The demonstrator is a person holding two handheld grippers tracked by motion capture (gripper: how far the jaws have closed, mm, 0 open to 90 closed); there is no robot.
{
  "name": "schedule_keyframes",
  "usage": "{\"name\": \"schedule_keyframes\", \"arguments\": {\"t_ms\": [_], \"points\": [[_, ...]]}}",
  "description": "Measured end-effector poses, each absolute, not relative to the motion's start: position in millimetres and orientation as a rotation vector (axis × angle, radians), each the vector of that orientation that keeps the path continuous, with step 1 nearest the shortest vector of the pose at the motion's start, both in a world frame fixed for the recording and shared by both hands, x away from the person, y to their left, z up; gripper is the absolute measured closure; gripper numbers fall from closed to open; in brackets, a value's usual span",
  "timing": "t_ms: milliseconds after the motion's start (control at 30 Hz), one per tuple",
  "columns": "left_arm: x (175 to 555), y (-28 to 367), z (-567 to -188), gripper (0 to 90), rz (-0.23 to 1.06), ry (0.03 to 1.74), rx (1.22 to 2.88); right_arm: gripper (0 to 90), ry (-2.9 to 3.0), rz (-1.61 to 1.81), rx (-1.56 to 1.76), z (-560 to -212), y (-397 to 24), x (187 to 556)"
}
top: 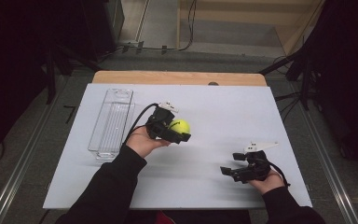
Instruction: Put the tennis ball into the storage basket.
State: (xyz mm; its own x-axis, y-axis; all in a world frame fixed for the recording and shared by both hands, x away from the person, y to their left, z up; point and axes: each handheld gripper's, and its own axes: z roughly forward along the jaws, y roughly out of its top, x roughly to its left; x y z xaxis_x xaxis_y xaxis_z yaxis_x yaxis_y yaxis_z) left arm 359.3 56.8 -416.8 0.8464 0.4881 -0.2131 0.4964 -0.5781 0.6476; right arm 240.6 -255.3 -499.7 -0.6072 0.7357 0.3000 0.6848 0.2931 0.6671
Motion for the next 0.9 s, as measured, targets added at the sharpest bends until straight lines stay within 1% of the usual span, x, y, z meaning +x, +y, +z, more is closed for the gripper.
{"name": "schedule_keyframes", "arguments": {"t_ms": [900], "points": [[372,79,-409,27.0,0.031,0.786,2.251,13.7,2.484,1.216,1.352,-500,-254,240]]}}
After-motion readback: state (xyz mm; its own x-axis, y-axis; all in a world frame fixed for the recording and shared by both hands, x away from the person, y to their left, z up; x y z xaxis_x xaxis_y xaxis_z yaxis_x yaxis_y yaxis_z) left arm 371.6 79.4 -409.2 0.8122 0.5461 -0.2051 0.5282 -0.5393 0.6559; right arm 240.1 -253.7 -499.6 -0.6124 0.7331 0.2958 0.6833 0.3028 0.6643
